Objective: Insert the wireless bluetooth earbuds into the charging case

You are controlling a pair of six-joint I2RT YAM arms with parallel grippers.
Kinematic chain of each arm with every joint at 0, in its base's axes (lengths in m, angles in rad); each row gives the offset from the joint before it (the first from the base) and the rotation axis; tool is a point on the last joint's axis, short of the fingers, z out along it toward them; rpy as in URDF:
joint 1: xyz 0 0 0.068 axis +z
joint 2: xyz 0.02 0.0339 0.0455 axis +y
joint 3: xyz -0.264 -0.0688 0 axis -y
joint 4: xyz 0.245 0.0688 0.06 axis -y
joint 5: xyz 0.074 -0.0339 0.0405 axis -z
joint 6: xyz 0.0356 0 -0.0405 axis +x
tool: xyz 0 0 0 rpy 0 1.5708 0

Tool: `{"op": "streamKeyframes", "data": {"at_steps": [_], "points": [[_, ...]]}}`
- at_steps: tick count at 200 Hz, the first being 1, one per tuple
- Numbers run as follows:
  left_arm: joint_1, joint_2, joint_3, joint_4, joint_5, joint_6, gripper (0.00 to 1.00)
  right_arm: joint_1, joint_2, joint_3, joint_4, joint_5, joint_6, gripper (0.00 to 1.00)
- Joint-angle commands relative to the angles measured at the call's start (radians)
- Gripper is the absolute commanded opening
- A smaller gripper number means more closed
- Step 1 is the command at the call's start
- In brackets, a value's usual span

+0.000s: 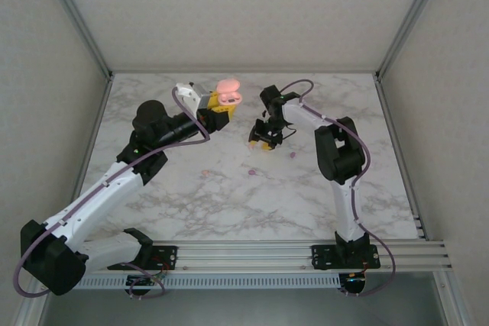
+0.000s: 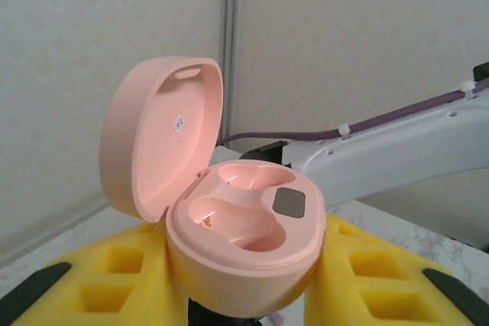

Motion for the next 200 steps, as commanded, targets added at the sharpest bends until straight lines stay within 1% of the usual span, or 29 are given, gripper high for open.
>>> {"op": "streamKeyframes", "data": {"at_steps": [1, 57, 98, 139, 200], "points": [[0.007, -0.006, -0.004, 0.013, 0.007, 0.014, 0.26, 0.012, 0.034, 0.056, -0.016, 0.005, 0.031, 0.42], [0.007, -0.006, -0.004, 0.011, 0.009, 0.013, 0.26, 0.024, 0.095, 0.131, -0.049, -0.005, 0.027, 0.41], [0.007, -0.009, -0.002, 0.007, 0.006, 0.014, 0.26, 0.03, 0.115, 0.147, -0.061, 0.005, 0.024, 0.41], [0.007, -0.001, 0.003, 0.008, 0.01, 0.013, 0.26, 0.041, 0.133, 0.177, -0.089, 0.013, 0.001, 0.38], [0.007, 0.002, 0.005, 0.01, 0.011, 0.01, 0.26, 0.051, 0.152, 0.204, -0.113, 0.035, -0.024, 0.38]]}}
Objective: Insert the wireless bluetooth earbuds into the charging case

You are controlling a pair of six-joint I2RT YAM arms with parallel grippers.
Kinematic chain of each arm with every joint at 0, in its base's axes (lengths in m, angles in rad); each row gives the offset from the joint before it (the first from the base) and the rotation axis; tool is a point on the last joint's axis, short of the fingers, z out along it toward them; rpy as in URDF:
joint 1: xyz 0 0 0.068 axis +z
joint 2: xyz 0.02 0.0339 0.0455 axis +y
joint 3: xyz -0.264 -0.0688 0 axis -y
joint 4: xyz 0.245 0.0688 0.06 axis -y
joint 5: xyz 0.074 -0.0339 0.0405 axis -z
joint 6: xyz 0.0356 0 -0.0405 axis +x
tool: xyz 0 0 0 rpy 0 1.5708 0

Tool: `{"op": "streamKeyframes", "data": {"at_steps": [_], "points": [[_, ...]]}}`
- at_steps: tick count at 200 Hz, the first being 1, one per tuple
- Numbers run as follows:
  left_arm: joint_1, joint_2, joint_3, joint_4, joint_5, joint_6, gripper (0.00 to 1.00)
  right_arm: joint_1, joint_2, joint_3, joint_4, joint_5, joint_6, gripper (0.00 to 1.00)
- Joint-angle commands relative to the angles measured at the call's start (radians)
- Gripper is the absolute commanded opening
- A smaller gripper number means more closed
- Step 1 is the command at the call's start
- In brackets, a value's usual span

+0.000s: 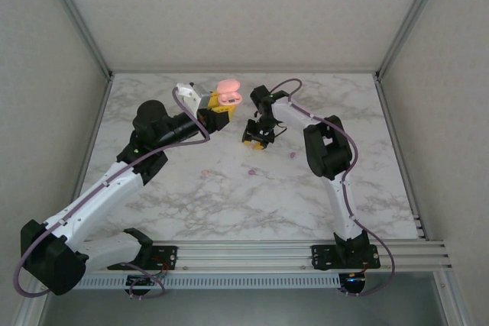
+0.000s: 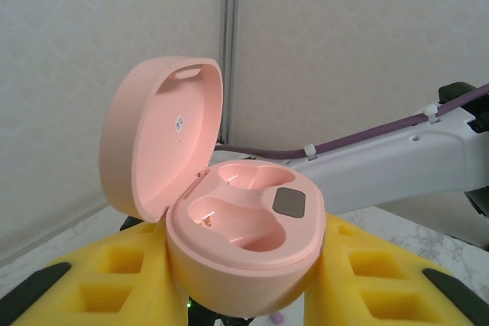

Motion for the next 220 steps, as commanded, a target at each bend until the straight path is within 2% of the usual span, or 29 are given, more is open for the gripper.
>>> {"op": "streamKeyframes", "data": {"at_steps": [1, 80, 121, 220], "points": [[0.007, 0.001, 0.005, 0.013, 0.01, 0.007, 0.26, 0.014, 0.025, 0.045, -0.05, 0.026, -0.028, 0.38], [0.007, 0.018, 0.014, 0.007, 0.019, 0.007, 0.26, 0.031, 0.086, 0.132, -0.125, 0.058, -0.098, 0.33], [0.007, 0.025, 0.019, 0.009, 0.024, 0.003, 0.26, 0.041, 0.122, 0.196, -0.188, 0.128, -0.137, 0.32], [0.007, 0.021, 0.018, 0.004, 0.024, 0.008, 0.26, 0.07, 0.203, 0.302, -0.265, 0.228, -0.164, 0.23]]}}
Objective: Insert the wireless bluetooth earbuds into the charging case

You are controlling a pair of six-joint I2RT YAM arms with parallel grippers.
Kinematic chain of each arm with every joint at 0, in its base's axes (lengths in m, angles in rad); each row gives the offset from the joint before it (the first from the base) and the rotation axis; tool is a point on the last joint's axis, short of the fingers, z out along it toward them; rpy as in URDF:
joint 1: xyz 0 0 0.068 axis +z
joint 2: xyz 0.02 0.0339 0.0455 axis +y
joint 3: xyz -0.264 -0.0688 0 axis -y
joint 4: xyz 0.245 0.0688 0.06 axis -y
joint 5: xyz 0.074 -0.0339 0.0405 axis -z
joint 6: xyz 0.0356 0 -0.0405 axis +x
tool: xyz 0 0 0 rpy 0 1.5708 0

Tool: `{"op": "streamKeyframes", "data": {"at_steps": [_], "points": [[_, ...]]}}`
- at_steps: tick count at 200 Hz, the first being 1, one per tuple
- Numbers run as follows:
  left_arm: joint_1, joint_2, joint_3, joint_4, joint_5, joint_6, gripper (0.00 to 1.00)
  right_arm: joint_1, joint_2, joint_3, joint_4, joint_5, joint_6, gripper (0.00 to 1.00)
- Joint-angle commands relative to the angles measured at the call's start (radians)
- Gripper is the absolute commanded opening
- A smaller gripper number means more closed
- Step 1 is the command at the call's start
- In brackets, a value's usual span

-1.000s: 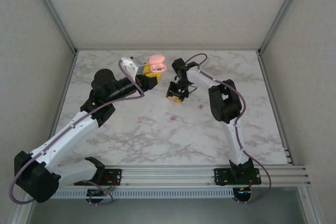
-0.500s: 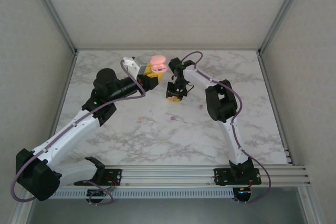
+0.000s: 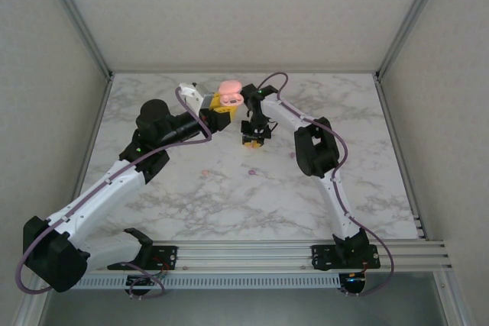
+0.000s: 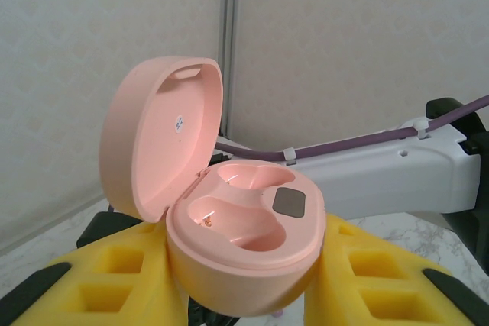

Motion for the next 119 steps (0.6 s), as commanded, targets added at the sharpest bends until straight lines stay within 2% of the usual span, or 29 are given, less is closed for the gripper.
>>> {"op": "streamKeyframes", "data": {"at_steps": [1, 50, 119], "points": [[0.007, -0.001, 0.018, 0.006, 0.02, 0.008, 0.26, 0.019, 0.063, 0.033, -0.03, 0.069, -0.028, 0.23], [0.007, 0.003, 0.019, 0.011, 0.023, 0.004, 0.26, 0.034, 0.078, 0.066, -0.065, 0.089, -0.077, 0.24], [0.007, 0.004, 0.023, 0.007, 0.027, 0.004, 0.26, 0.026, 0.101, 0.088, -0.056, 0.034, -0.013, 0.27]]}}
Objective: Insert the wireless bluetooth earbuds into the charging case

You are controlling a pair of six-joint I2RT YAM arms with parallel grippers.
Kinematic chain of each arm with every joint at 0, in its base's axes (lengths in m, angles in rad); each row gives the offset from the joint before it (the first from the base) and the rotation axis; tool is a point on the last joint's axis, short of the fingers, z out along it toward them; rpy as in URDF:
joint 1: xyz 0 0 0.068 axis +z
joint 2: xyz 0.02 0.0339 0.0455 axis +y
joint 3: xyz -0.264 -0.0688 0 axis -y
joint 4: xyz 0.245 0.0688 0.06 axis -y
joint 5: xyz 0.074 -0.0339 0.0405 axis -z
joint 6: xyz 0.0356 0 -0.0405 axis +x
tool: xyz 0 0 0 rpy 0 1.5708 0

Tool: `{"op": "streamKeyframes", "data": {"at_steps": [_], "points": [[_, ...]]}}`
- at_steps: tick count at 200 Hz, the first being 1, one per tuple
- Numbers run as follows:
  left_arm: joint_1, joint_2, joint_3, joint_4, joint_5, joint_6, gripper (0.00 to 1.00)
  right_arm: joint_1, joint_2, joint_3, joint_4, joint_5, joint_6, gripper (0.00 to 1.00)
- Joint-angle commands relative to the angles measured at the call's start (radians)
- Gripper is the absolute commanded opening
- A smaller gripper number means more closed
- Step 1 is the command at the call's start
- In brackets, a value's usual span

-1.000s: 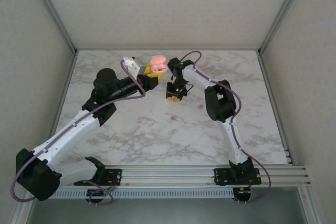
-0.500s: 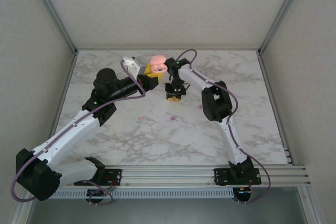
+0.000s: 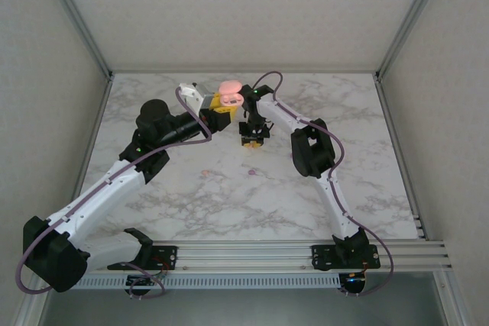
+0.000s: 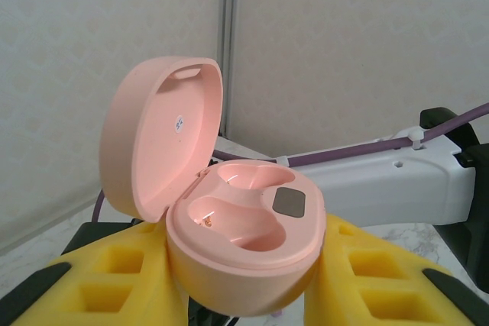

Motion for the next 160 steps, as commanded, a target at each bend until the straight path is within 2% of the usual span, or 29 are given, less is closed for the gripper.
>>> {"op": "streamKeyframes", "data": {"at_steps": [1, 104, 133, 160], "points": [[0.007, 0.004, 0.023, 0.007, 0.024, 0.004, 0.26, 0.003, 0.065, 0.018, 0.004, -0.019, 0.031, 0.27], [0.007, 0.004, 0.023, -0.001, 0.022, 0.005, 0.26, -0.001, 0.066, 0.039, 0.0, -0.021, 0.039, 0.22], [0.007, 0.006, 0.024, -0.005, 0.017, 0.011, 0.26, -0.003, -0.01, 0.012, 0.015, -0.039, 0.001, 0.2], [0.007, 0.002, 0.02, -0.01, -0.004, 0.012, 0.26, -0.031, -0.17, -0.108, 0.104, -0.151, -0.019, 0.19]]}}
